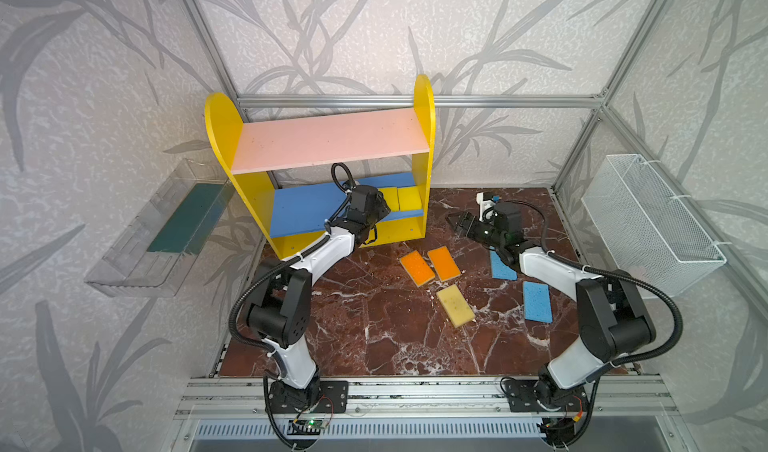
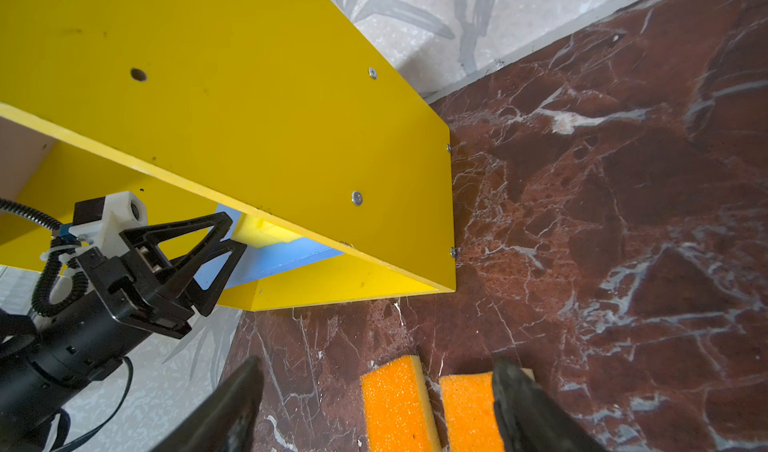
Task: Place and organize the cleaning sponges onto the shelf
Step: 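Set the second yellow sponge on the blue shelf beside the first and release, then withdraw the left gripper from the shelf while the right gripper moves toward the blue sponges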
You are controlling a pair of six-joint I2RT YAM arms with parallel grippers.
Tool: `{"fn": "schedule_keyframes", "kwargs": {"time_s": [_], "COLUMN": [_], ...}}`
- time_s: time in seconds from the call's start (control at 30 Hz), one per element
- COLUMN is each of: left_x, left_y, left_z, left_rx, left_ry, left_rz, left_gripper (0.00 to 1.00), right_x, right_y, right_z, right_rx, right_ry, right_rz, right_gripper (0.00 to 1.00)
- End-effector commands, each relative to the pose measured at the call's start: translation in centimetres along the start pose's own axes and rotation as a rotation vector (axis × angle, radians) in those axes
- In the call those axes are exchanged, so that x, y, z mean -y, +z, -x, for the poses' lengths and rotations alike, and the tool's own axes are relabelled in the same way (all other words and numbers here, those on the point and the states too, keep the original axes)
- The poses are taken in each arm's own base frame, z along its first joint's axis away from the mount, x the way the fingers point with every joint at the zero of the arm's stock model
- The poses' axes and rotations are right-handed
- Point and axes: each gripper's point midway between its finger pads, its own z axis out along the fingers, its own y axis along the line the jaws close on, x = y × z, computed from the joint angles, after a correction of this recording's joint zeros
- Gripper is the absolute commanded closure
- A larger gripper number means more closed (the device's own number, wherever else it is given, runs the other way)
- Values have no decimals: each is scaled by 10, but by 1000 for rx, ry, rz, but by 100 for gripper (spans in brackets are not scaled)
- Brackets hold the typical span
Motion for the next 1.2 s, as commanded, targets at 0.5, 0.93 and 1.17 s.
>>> {"fn": "schedule_keyframes", "kwargs": {"time_s": [0.5, 0.93, 1.17], "left_x": [32, 20, 7], "left_y": [7, -22, -56], "left_z": [-15, 0, -10], "left_rx": [-111, -73, -64], "left_ry": [79, 105, 108], "left_rz": [-116, -88, -103], "left_gripper": [43, 1, 1], "right_x": [5, 8, -11], "right_y": [6, 1, -16], "right_z": [-3, -5, -14], "right_rx": [-11, -22, -58], "right_ry": [-1, -8, -45], "right_rz": [9, -15, -33], "right_gripper": [16, 16, 15]}}
